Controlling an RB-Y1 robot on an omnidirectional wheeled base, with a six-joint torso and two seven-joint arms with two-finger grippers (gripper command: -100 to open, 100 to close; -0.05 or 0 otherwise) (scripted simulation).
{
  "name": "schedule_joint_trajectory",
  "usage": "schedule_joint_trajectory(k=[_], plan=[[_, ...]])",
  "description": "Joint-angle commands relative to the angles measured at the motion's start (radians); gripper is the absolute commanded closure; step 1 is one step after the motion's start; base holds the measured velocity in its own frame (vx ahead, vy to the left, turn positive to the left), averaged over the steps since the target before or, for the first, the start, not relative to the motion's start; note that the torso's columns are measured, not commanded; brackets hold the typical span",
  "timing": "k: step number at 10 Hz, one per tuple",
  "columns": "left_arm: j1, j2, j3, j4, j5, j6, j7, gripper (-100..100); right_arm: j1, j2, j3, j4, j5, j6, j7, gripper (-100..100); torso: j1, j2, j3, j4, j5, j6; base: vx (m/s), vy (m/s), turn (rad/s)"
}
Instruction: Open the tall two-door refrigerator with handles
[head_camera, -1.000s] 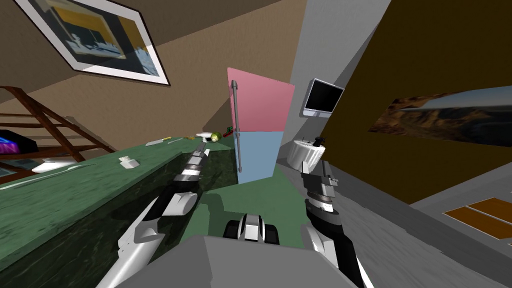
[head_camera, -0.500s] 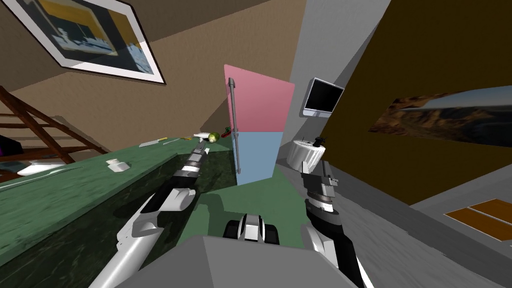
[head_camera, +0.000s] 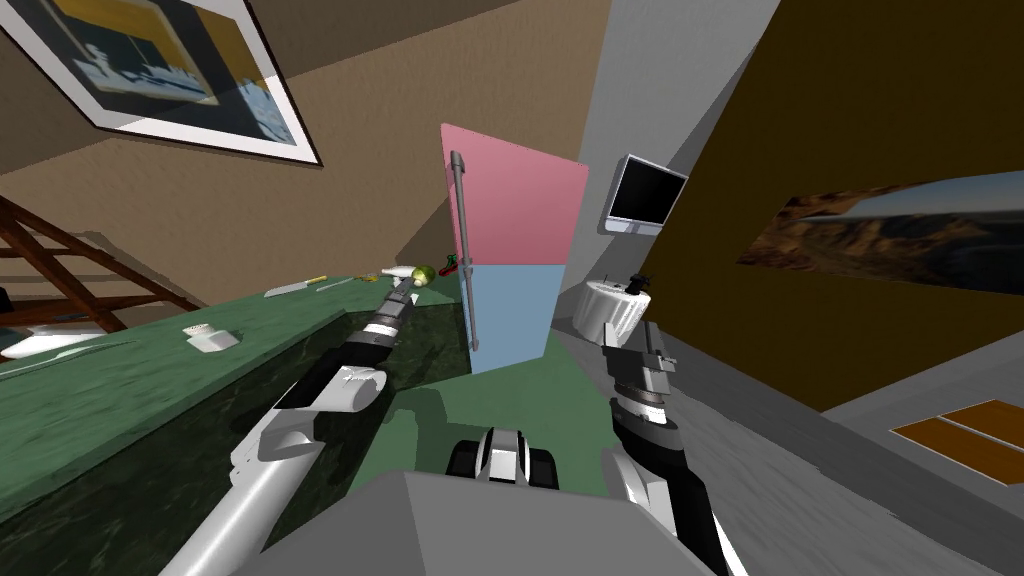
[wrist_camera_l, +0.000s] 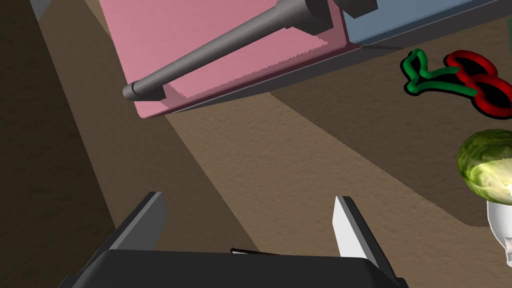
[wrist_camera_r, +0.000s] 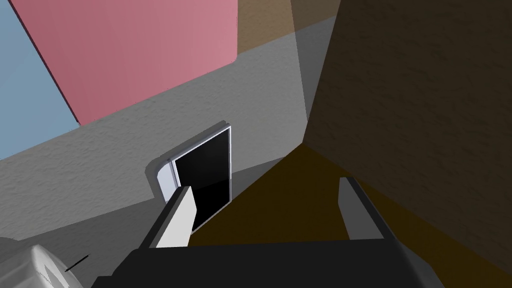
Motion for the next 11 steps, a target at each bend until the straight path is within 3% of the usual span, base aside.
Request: schedule_joint_trajectory(k=[1, 2, 3, 4, 5, 6, 7, 8, 9, 10, 11], plan=[[-0.027, 0.028, 0.024, 0.003, 0.053, 0.073, -0.037, -100, 0.000, 0.000, 0.000, 0.000, 0.000, 0.000, 0.000, 0, 0.000, 0.000, 0.000, 0.000, 0.000, 0.000, 0.061, -0.028, -0.017], [-0.027, 0.028, 0.024, 0.003, 0.053, 0.086, -0.037, -100, 0.000, 0.000, 0.000, 0.000, 0.000, 0.000, 0.000, 0, -0.001, 0.000, 0.000, 0.000, 0.000, 0.000, 0.052, -0.023, -0.007], [-0.046, 0.047, 0.039, 0.007, 0.088, 0.123, -0.061, -100, 0.000, 0.000, 0.000, 0.000, 0.000, 0.000, 0.000, 0, 0.000, 0.001, 0.001, 0.000, 0.000, 0.000, 0.059, -0.031, -0.013], [-0.046, 0.047, 0.039, 0.007, 0.088, 0.135, -0.061, -100, 0.000, 0.000, 0.000, 0.000, 0.000, 0.000, 0.000, 0, 0.000, 0.001, 0.000, 0.000, 0.000, 0.000, 0.050, -0.020, -0.008], [-0.065, 0.066, 0.055, 0.011, 0.124, 0.174, -0.085, -100, 0.000, 0.000, 0.000, 0.000, 0.000, 0.000, 0.000, 0, 0.000, 0.001, 0.001, 0.000, 0.000, 0.000, 0.059, -0.020, -0.016], [-0.065, 0.066, 0.055, 0.011, 0.124, 0.185, -0.085, -100, 0.000, 0.000, 0.000, 0.000, 0.000, 0.000, 0.000, 0, 0.000, 0.000, 0.000, 0.000, 0.000, 0.000, 0.056, -0.015, -0.008], [-0.084, 0.085, 0.070, 0.016, 0.159, 0.221, -0.109, -100, 0.000, 0.000, 0.000, 0.000, 0.000, 0.000, 0.000, 0, 0.000, 0.001, 0.000, 0.000, 0.000, 0.000, 0.070, -0.023, -0.015], [-0.084, 0.085, 0.070, 0.016, 0.159, 0.235, -0.109, -100, 0.000, 0.000, 0.000, 0.000, 0.000, 0.000, 0.000, 0, 0.000, 0.000, 0.000, 0.000, 0.000, 0.000, 0.057, -0.017, -0.008], [-0.102, 0.105, 0.086, 0.021, 0.194, 0.273, -0.132, -100, 0.000, 0.000, 0.000, 0.000, 0.000, 0.000, 0.000, 0, 0.000, 0.001, 0.000, 0.000, 0.000, 0.000, 0.065, -0.009, -0.013], [-0.102, 0.105, 0.086, 0.021, 0.194, 0.285, -0.132, -100, 0.000, 0.000, 0.000, 0.000, 0.000, 0.000, 0.000, 0, 0.000, 0.000, 0.000, 0.000, 0.000, 0.000, 0.054, -0.014, -0.010], [-0.121, 0.124, 0.101, 0.028, 0.228, 0.324, -0.156, -100, 0.000, 0.000, 0.000, 0.000, 0.000, 0.000, 0.000, 0, 0.000, 0.001, 0.001, 0.000, 0.000, 0.000, 0.058, -0.019, -0.013]])
